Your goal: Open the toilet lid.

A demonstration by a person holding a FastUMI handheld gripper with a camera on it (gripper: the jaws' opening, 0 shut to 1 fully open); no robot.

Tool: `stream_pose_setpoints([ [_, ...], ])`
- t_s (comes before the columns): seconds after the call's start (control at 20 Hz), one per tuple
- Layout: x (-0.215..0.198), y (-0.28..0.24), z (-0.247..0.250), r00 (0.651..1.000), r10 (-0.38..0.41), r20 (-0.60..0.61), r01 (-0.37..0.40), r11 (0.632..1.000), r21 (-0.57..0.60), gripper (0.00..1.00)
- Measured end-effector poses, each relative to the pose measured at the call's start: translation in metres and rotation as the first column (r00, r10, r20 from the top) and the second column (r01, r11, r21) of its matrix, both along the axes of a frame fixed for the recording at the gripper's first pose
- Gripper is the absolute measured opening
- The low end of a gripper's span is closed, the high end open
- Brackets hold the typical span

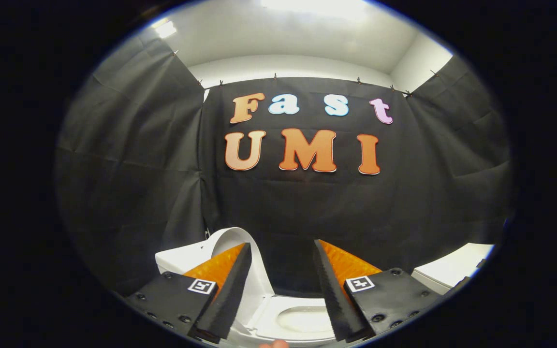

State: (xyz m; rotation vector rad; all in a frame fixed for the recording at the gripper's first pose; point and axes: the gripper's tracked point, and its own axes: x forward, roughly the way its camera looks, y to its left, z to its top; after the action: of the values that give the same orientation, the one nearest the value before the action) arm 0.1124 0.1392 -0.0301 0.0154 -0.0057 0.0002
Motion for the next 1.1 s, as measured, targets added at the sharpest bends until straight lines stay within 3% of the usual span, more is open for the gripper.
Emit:
stream_pose_setpoints([
  [0.4,-0.006,-0.062,0.024,0.999,-0.037,0.030,0.036,0.999,0.021,0.98],
  [1.1,-0.020,-0.105,0.010,0.994,-0.113,-0.009,0.113,0.988,0.103,0.98],
])
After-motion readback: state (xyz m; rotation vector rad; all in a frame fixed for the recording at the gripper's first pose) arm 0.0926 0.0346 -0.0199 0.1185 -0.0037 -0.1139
